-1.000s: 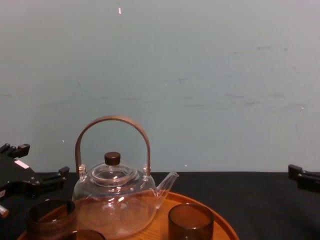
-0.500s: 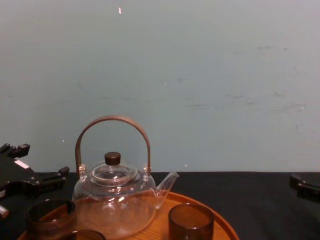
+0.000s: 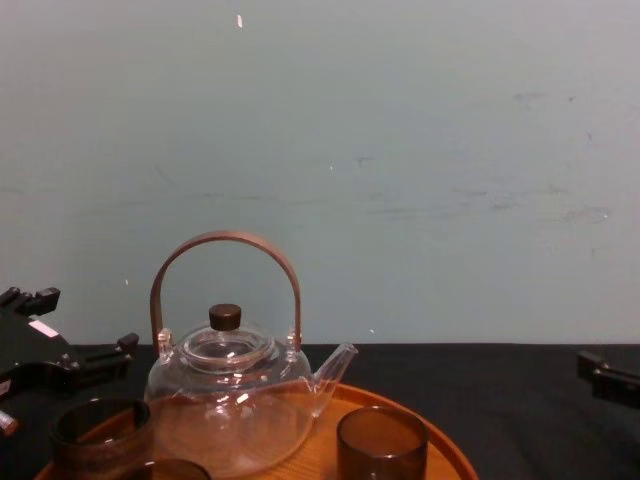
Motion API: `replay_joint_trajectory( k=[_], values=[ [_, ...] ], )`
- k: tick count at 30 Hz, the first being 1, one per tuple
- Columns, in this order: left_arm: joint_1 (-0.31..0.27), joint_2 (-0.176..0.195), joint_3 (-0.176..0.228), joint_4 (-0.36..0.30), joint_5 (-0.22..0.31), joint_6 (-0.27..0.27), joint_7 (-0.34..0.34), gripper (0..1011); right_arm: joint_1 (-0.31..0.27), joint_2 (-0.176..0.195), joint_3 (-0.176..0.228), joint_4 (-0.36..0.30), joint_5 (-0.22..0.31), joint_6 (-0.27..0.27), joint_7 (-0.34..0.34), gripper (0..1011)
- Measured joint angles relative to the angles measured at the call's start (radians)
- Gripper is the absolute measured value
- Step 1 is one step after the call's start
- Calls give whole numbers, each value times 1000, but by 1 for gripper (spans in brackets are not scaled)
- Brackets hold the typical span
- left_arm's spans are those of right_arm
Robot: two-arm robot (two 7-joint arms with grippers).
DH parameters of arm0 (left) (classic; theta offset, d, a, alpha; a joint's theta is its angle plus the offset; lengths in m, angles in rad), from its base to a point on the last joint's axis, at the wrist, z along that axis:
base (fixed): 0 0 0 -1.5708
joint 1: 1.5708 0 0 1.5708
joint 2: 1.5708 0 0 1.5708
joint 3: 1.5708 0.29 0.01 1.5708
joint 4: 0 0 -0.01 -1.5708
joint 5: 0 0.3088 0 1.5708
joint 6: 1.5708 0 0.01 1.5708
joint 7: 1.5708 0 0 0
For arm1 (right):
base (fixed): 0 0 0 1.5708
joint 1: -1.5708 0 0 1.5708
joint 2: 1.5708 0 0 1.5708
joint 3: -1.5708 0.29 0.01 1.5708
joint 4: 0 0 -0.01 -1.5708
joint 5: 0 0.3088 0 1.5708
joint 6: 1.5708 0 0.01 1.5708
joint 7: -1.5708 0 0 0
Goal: Pick up the glass from the table and place it on the tray.
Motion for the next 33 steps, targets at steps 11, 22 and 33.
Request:
replay_joint_trajectory(
  k=[11,22,33],
  values=[
    [0,0,0,0,0,0,0,1001,-1,1,-1,-1,1,1,0,1002],
    [0,0,0,0,0,0,0,1001,-1,2,-2,-2,2,1,0,1002],
    [0,0,0,0,0,0,0,1001,-1,2,-2,-2,3,1,0,1003]
  ],
)
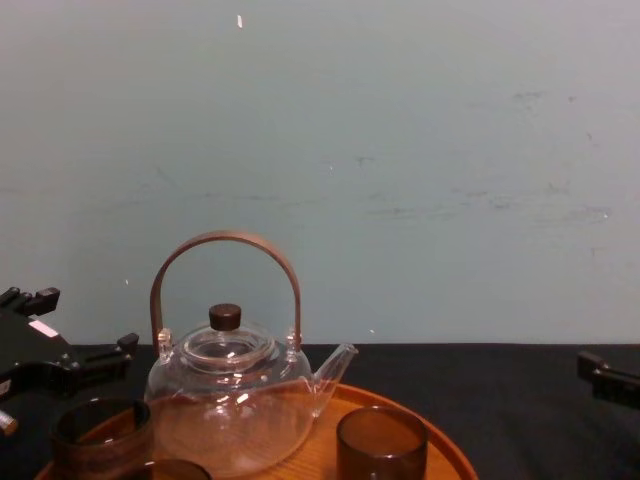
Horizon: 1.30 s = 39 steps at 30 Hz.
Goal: Pick up the glass from the table and place it on the tray.
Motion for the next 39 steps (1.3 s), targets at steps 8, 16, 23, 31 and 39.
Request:
replay_joint_trajectory(
  k=[8,16,23,31,39],
  values=[
    [0,0,0,0,0,0,0,1001,0,0,0,0,0,0,0,1002],
    [0,0,0,0,0,0,0,1002,0,0,0,0,0,0,0,1002],
    [0,0,0,0,0,0,0,1001,0,0,0,0,0,0,0,1002],
    [0,0,0,0,0,0,0,1001,0,0,0,0,0,0,0,1002],
    [0,0,0,0,0,0,0,1001,0,0,0,0,0,0,0,1002]
  ],
)
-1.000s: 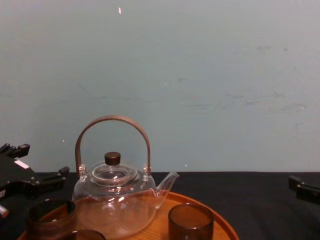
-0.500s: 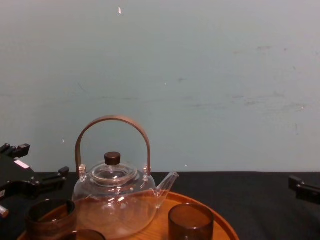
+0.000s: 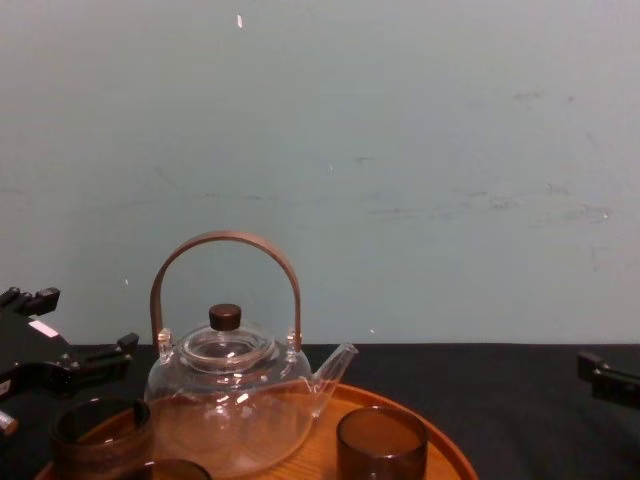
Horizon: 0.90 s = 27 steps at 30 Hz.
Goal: Pick up the glass from the table and place it on the tray.
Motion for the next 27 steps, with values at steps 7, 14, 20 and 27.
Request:
replay_joint_trajectory(
  k=[7,14,20,27],
  values=[
    [0,0,0,0,0,0,0,1001,0,0,0,0,0,0,0,1003],
    [0,0,0,0,0,0,0,1001,0,0,0,0,0,0,0,1002],
    [0,0,0,0,0,0,0,1001,0,0,0,0,0,0,0,1002],
    [0,0,0,0,0,0,0,1001,0,0,0,0,0,0,0,1002]
  ],
)
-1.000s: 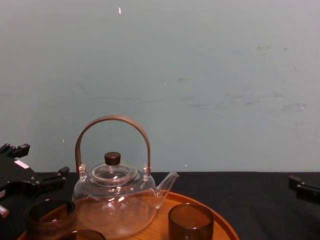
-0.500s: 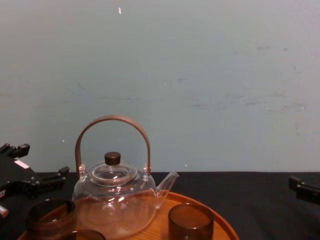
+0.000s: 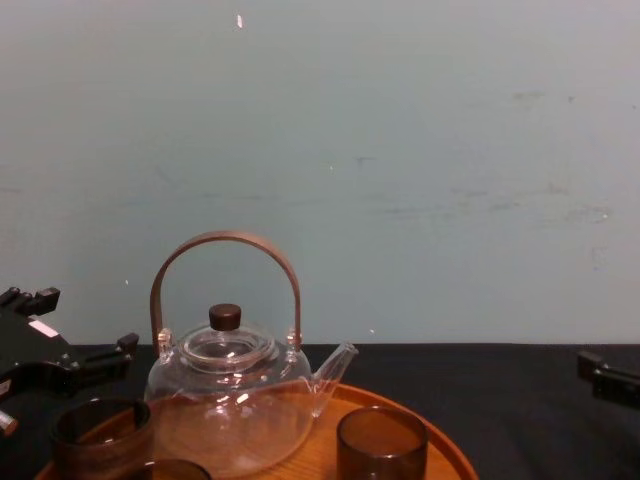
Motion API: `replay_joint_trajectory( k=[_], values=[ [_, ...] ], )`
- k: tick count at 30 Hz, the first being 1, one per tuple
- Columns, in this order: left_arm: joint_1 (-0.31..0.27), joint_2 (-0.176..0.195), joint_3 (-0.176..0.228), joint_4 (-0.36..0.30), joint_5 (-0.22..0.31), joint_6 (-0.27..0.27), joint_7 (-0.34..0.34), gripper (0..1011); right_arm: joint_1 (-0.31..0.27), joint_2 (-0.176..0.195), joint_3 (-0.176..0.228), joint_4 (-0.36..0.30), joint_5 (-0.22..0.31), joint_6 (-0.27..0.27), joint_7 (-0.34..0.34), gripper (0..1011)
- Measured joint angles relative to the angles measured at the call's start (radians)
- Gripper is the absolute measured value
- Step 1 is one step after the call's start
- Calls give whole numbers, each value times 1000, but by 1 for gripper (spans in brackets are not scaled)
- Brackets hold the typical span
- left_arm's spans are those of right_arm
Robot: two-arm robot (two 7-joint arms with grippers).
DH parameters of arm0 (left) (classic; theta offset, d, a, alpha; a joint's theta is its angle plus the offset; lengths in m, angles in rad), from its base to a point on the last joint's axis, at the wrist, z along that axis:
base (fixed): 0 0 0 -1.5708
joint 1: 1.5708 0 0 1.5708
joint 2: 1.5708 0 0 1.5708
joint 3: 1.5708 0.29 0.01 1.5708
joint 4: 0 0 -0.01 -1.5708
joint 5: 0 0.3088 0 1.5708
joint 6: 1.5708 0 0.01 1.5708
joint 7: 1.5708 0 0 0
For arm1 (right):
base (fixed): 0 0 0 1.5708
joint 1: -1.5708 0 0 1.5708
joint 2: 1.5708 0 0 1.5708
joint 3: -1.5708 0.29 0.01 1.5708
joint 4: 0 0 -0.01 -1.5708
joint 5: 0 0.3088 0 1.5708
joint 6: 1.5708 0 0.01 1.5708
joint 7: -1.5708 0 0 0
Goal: Pick up the glass from the table and place it on the tray.
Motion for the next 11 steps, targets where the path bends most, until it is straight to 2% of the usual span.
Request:
replay_joint_trajectory(
  k=[11],
  values=[
    [0,0,0,0,0,0,0,1001,0,0,0,0,0,0,0,1002]
  ],
)
